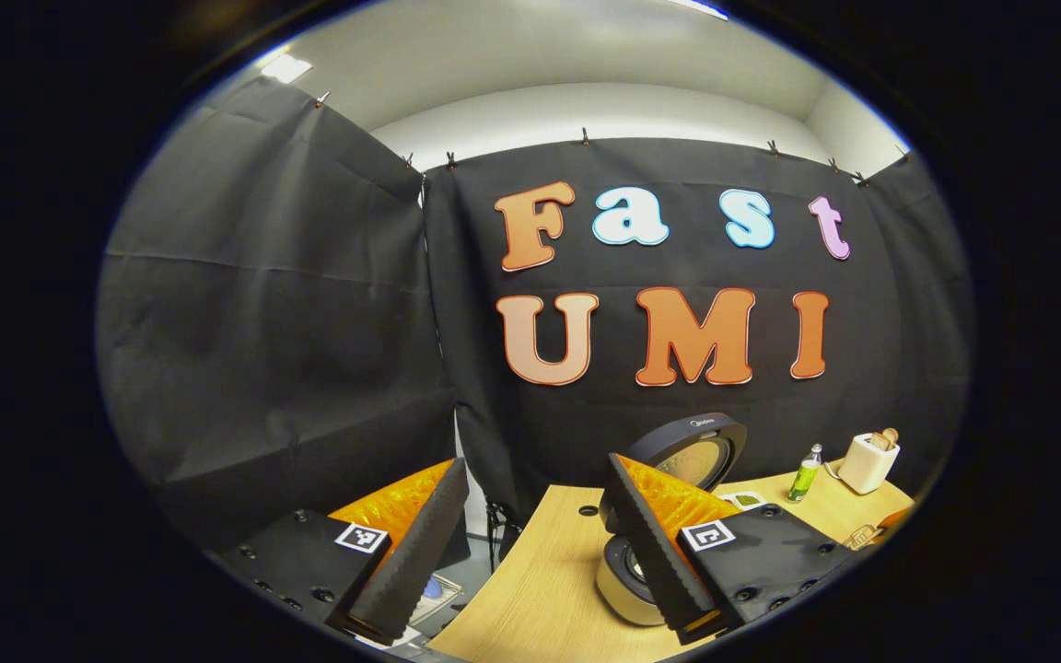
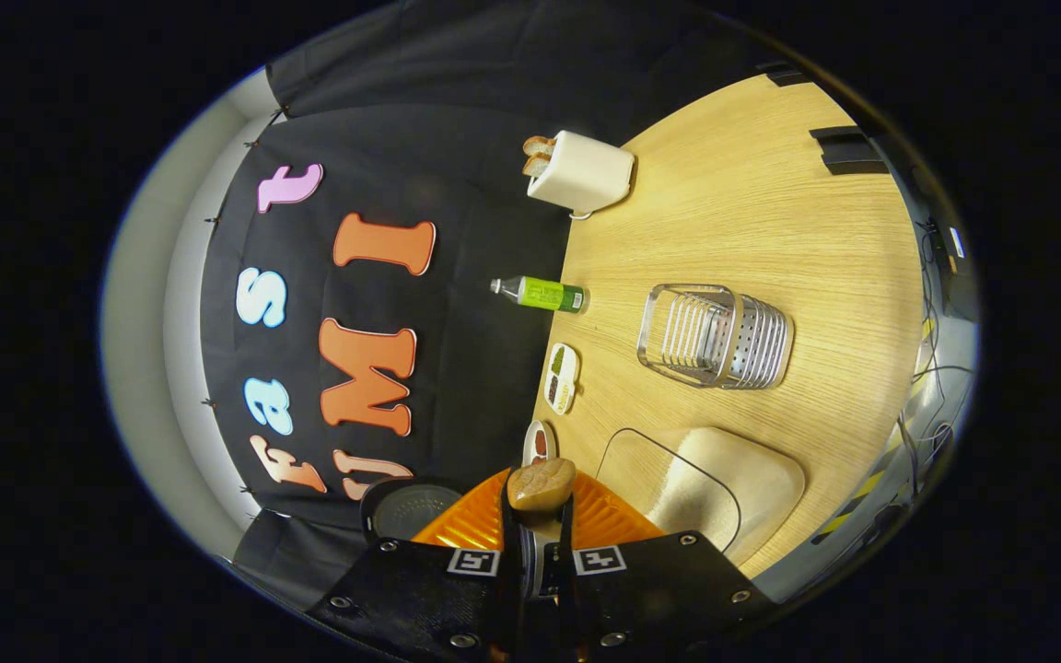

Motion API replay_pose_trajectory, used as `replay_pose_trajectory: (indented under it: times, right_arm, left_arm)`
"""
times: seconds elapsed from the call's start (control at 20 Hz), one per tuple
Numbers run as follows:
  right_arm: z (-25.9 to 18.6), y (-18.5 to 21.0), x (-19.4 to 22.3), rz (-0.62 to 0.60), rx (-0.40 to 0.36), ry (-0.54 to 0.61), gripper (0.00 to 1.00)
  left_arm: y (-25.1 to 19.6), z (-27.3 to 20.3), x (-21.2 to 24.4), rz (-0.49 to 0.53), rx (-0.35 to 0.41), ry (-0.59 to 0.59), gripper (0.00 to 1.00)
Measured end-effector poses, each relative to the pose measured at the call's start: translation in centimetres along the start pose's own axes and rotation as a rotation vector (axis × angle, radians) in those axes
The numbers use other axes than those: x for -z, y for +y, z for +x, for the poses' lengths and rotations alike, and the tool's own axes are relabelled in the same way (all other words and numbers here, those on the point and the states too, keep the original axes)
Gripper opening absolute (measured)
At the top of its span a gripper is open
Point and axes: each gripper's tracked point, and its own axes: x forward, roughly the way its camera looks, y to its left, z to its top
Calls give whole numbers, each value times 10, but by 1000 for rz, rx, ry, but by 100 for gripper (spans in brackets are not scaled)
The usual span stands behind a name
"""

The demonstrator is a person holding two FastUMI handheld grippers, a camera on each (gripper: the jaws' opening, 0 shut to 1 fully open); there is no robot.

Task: Close the left gripper, press the button to open the rice cooker; take a wooden spoon from the chopstick holder with the right hand, scoop a spoonful of rice and pour it into the rice cooker, then put the wooden spoon back into the chopstick holder.

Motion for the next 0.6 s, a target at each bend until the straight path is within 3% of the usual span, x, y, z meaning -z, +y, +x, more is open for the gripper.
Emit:
replay_pose_trajectory:
  times: [0.6]
  right_arm:
    - [-8, 84, 1, 51, -95, -8, 15]
  left_arm:
    - [3, -1, 9, -41, 12, 17, 97]
